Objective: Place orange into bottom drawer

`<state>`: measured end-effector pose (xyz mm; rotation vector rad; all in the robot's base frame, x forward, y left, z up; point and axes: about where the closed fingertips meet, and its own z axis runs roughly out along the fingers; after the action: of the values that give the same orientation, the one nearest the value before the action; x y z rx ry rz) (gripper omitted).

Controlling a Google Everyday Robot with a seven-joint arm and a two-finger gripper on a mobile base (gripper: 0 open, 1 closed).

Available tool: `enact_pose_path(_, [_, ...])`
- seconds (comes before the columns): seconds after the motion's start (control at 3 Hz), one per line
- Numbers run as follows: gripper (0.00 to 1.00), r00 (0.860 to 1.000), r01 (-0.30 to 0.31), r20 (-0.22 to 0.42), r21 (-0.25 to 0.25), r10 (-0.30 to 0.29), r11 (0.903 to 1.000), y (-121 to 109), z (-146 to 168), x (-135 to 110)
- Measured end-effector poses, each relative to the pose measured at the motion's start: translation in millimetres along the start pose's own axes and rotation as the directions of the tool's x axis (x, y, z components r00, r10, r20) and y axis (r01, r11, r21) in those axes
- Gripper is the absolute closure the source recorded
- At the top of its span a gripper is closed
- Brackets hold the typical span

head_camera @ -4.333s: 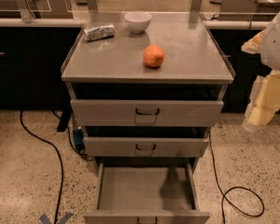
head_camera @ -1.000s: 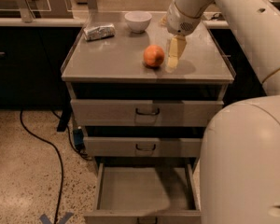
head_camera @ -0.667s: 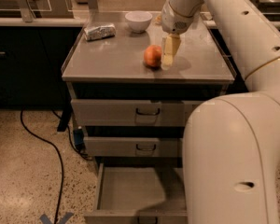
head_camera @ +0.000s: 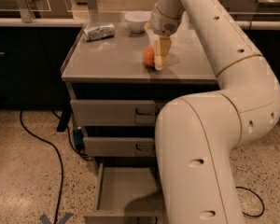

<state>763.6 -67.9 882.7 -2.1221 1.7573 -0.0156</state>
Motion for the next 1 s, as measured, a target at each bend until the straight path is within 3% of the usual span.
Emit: enact_pose_path(1.0, [0.00, 0.999, -0.046, -0.024, -0.039, 0.045, 0.9982, -1.3, 28.1, 13.4])
